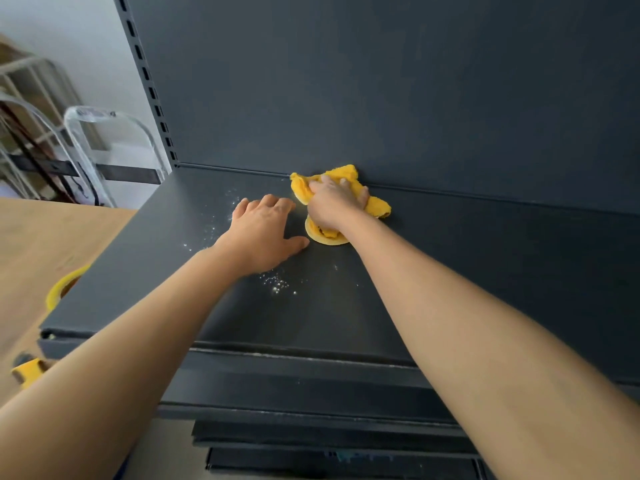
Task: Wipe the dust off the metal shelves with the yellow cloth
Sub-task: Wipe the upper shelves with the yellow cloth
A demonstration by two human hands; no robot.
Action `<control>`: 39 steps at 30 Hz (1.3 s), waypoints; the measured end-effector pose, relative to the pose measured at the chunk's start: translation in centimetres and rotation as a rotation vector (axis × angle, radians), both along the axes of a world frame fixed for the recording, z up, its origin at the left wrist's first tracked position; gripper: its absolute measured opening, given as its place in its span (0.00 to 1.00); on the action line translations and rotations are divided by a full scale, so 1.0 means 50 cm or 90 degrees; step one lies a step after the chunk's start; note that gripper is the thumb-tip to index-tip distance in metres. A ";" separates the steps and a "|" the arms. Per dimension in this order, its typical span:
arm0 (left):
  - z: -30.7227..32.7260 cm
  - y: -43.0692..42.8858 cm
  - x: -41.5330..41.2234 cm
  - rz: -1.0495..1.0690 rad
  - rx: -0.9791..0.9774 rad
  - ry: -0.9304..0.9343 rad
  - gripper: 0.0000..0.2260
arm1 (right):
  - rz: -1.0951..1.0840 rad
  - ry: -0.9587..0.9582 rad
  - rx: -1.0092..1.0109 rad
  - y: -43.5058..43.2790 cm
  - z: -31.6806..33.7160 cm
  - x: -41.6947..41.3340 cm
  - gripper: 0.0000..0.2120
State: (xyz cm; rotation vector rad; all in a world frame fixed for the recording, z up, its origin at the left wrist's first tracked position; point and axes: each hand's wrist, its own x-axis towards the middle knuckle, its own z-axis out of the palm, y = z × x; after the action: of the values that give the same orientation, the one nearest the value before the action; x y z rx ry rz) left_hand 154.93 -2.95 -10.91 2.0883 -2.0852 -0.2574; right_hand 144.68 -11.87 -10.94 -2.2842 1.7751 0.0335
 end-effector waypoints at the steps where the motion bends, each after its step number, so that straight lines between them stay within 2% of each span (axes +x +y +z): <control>1: 0.000 0.006 0.004 0.001 -0.005 -0.002 0.28 | 0.042 -0.022 0.006 0.008 0.004 0.006 0.26; 4: 0.006 0.031 0.017 0.005 -0.021 -0.003 0.29 | 0.112 -0.086 0.018 0.044 0.013 0.016 0.28; 8: 0.019 0.066 0.009 -0.013 -0.026 0.009 0.28 | 0.112 -0.117 0.022 0.101 0.017 -0.003 0.27; 14: 0.017 0.118 -0.026 -0.089 -0.021 0.014 0.28 | -0.014 -0.096 0.017 0.196 0.041 -0.098 0.25; 19: 0.010 0.165 -0.033 -0.109 -0.011 0.006 0.30 | -0.118 -0.070 -0.011 0.246 0.022 -0.146 0.28; 24: 0.010 0.206 0.019 -0.081 -0.008 -0.005 0.32 | -0.149 -0.033 -0.009 0.274 0.020 -0.090 0.24; 32: -0.001 0.236 0.098 -0.031 -0.004 0.005 0.32 | -0.050 -0.049 0.016 0.307 0.017 0.063 0.26; 39: -0.007 0.223 0.117 -0.033 0.012 0.024 0.31 | -0.034 -0.068 -0.025 0.296 0.002 0.062 0.27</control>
State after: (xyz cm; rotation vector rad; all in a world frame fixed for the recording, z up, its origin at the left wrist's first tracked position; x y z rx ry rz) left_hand 160.80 8.21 -11.25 2.0255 -2.1257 -0.3231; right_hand 147.80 2.95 -10.81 -2.2194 1.7962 -0.1313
